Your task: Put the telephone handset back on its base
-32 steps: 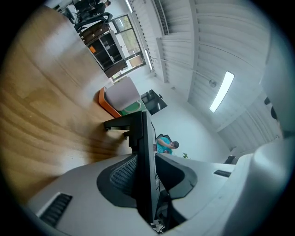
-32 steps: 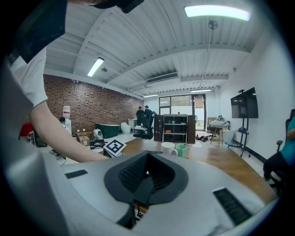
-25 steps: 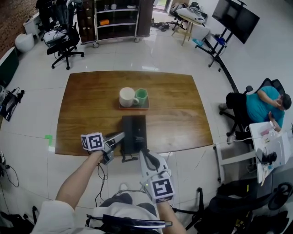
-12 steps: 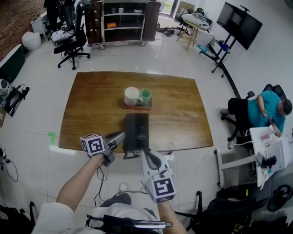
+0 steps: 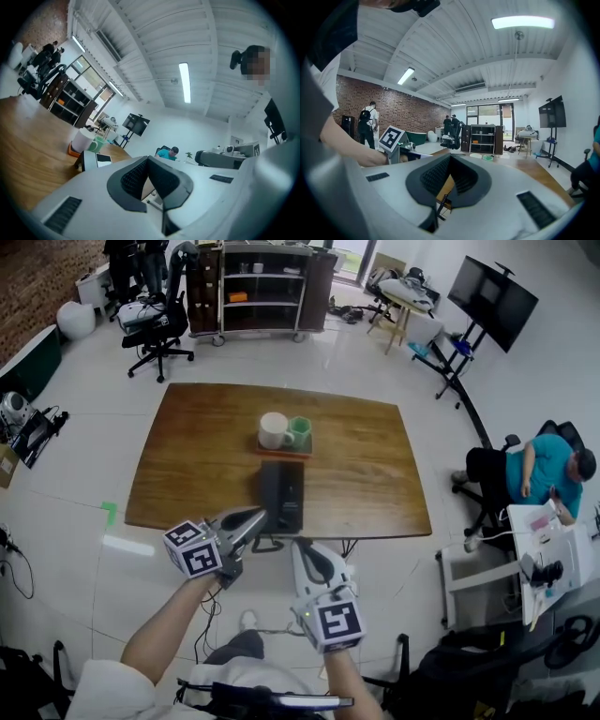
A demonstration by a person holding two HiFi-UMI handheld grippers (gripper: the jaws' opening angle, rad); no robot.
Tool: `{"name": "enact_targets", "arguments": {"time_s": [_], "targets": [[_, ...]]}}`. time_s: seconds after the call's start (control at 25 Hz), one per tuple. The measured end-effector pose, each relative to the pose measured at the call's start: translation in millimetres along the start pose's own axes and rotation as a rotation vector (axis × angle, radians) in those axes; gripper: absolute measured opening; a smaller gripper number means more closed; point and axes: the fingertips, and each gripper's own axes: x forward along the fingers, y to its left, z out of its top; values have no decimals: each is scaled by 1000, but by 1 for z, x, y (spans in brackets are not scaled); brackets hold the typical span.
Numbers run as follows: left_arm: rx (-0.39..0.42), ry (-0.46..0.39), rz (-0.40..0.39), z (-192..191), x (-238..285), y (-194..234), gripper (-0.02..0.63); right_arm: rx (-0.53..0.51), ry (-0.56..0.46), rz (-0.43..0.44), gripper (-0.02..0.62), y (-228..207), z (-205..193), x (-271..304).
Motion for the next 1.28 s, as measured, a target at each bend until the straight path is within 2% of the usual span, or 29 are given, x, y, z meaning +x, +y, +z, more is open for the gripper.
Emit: {"name": "enact_targets", "arguments": {"time_s": [0.36,0.76,1.28], "targets": [[195,-95,-37,26,-33,-114,3,-27,-57,11,0,23,12,-62],[427,-128,2,11,-75,-229,3,-36,-114,70,0,73,14,-138],[552,-184,46,-28,-128,-345,2,-34,-158,67,0,121,2,-245]]}}
